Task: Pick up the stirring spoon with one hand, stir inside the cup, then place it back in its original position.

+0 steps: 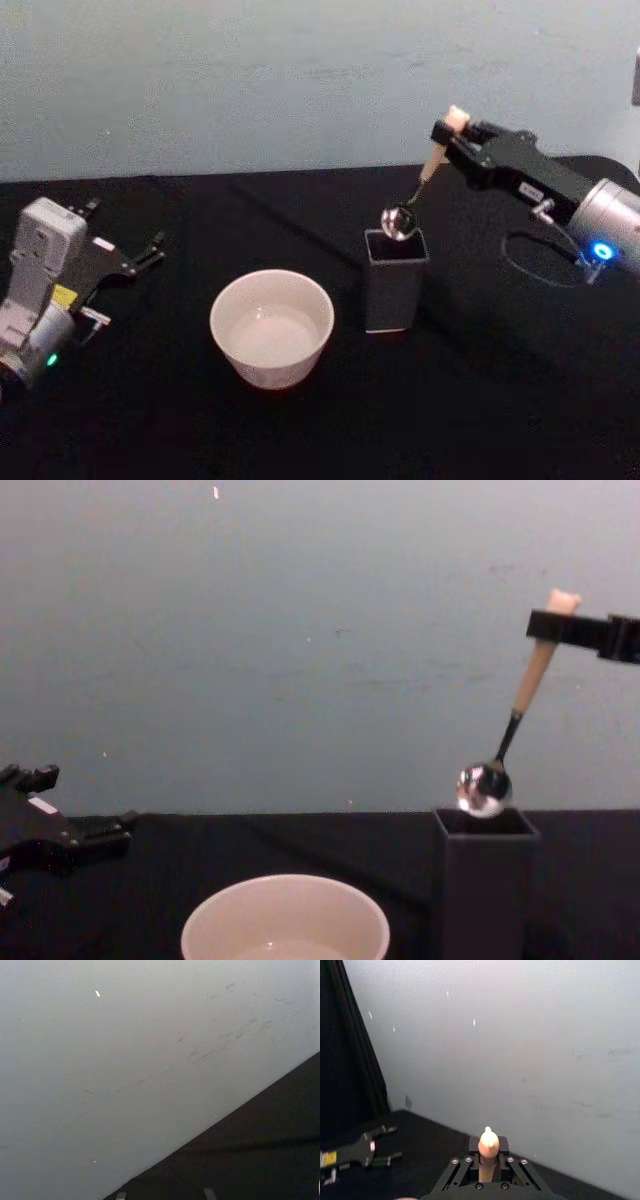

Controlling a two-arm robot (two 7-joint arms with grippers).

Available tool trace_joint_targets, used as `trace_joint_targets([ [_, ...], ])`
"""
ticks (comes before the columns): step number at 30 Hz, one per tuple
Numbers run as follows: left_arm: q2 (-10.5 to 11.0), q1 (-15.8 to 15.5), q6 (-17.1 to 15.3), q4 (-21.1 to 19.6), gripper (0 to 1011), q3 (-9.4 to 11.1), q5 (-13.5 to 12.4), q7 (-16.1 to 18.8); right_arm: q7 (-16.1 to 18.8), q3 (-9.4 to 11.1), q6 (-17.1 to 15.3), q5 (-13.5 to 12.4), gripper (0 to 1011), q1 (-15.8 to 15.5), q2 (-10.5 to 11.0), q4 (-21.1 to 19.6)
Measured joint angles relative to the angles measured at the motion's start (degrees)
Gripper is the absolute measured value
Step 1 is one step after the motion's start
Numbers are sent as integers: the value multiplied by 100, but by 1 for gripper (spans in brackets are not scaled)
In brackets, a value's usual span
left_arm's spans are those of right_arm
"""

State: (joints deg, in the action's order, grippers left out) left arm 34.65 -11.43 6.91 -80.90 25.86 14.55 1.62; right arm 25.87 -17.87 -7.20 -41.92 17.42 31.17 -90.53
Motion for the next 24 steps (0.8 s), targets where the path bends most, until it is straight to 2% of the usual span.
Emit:
trace_joint_targets([
  [5,0,0,0,0,1001,0,0,0,-39,23,66,-110,212,100,-63,-12],
  [11,0,0,0,0,1002,0,0,0,-57,-103,103,-145,211,228,-151,0],
  [18,0,0,0,0,1001,0,0,0,15,-419,84,-85,211,359,-262,108],
  [24,0,0,0,0,1002,0,0,0,155,-744,87,69,211,398,-327,168],
])
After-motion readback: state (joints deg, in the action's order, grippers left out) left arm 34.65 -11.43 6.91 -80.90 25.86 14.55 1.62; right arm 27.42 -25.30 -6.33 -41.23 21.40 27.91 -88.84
